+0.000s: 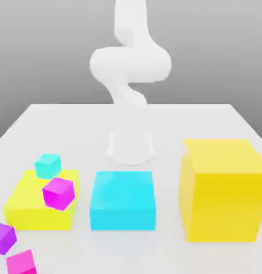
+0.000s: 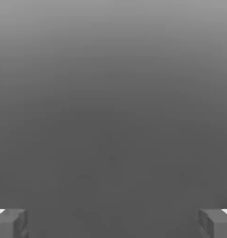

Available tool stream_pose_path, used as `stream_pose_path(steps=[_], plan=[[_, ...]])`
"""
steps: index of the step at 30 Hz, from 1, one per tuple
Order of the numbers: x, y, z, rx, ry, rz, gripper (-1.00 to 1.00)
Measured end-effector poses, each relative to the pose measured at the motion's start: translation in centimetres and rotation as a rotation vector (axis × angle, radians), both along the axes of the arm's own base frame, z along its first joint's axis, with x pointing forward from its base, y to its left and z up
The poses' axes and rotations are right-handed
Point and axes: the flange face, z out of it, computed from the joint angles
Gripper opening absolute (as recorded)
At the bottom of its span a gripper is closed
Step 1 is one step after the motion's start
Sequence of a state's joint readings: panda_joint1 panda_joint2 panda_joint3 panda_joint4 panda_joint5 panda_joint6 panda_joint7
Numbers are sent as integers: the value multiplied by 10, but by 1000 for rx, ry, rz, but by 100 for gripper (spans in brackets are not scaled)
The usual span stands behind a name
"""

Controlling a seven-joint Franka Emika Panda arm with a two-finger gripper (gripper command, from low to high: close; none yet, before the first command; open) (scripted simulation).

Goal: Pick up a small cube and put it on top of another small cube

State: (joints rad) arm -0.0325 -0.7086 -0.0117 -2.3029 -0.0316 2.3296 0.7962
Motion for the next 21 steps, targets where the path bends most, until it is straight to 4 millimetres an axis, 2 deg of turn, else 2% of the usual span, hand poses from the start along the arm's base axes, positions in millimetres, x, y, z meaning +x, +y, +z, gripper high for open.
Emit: stream_pose_path(steps=[5, 11, 16, 20, 21], plan=[[56, -49, -72, -35, 137, -71, 0], [94, -116, -168, -42, 299, -140, 0], [103, -175, -256, -20, 430, -187, 0], [89, -228, -329, 22, 530, -238, 0], [86, -236, -347, 33, 554, -240, 0]])
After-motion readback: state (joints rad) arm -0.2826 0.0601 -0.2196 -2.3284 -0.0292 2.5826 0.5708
